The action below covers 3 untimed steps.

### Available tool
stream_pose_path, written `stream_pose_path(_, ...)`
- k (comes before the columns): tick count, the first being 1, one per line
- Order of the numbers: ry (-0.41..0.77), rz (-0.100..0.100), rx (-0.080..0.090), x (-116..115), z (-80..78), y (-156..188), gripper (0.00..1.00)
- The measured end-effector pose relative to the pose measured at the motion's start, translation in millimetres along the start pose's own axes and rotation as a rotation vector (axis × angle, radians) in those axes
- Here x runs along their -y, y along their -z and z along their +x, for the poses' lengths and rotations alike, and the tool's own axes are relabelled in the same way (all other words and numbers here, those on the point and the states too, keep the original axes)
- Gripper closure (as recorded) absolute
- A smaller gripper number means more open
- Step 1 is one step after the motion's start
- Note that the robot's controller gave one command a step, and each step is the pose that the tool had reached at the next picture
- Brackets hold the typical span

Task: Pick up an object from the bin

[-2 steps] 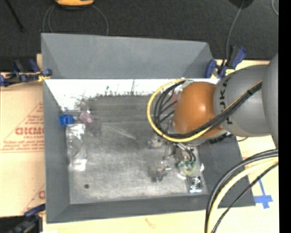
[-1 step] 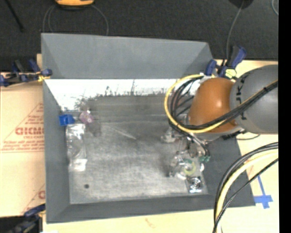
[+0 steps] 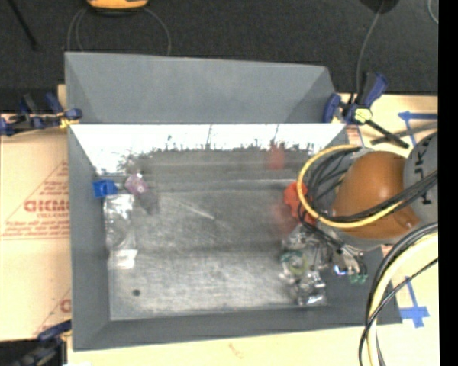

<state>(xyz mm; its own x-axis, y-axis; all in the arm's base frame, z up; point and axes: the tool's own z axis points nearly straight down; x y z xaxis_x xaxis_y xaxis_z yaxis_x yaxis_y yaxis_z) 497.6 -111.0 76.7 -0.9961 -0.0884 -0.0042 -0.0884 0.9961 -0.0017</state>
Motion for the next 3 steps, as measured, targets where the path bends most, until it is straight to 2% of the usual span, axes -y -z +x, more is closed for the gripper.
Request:
stream_pose_path(1, 0.001, 0.001, 0.008, -2.1, -4.4, 1.1, 1.0)
stream_pose_path(2, 0.089, 0.003, 0.005, 25.2, 12.9, 121.0, 1.0)
stream_pose_path(3, 0.361, 0.002, 0.004, 41.9, -24.4, 172.1, 1.0)
